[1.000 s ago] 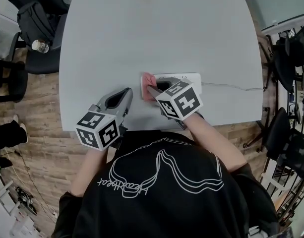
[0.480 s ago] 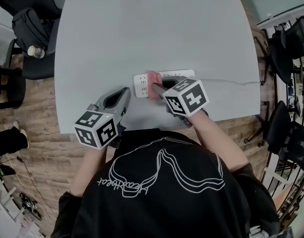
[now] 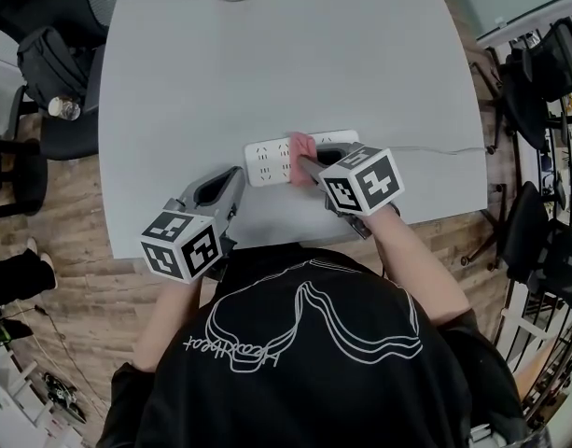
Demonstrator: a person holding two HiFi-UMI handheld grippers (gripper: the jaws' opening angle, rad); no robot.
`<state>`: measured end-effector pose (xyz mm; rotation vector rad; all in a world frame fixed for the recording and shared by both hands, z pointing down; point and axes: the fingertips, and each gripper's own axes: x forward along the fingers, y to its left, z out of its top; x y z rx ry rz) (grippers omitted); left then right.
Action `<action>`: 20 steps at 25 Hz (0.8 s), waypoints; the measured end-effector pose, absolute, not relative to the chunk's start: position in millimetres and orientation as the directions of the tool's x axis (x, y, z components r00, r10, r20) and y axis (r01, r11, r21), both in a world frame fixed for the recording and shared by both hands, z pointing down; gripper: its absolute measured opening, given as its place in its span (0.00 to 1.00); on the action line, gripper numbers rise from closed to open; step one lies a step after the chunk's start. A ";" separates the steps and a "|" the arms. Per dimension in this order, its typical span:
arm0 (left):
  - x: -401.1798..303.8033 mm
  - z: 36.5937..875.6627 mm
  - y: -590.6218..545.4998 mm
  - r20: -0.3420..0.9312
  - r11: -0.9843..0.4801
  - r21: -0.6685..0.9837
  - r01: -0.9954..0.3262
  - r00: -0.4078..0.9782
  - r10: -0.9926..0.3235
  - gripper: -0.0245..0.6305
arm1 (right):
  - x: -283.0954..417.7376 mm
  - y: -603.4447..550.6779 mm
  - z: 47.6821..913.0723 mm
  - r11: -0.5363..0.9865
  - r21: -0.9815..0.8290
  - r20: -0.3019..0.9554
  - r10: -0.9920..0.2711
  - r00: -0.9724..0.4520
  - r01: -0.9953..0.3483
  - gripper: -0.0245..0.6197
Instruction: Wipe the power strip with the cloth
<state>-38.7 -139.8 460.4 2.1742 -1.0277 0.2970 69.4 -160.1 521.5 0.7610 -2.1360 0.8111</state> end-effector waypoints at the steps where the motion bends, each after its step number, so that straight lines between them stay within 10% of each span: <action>1: -38.1 461.0 -139.3 0.472 -0.438 0.500 -0.747 0.659 -0.586 0.06 | 71.6 -159.9 522.1 0.627 -0.312 0.780 -0.261 -0.569 -0.714 0.11; 20: -27.7 464.2 -137.6 0.469 -0.458 0.505 -0.731 0.678 -0.566 0.06 | 147.4 -167.9 522.8 0.535 -0.282 0.809 -0.314 -0.497 -0.796 0.12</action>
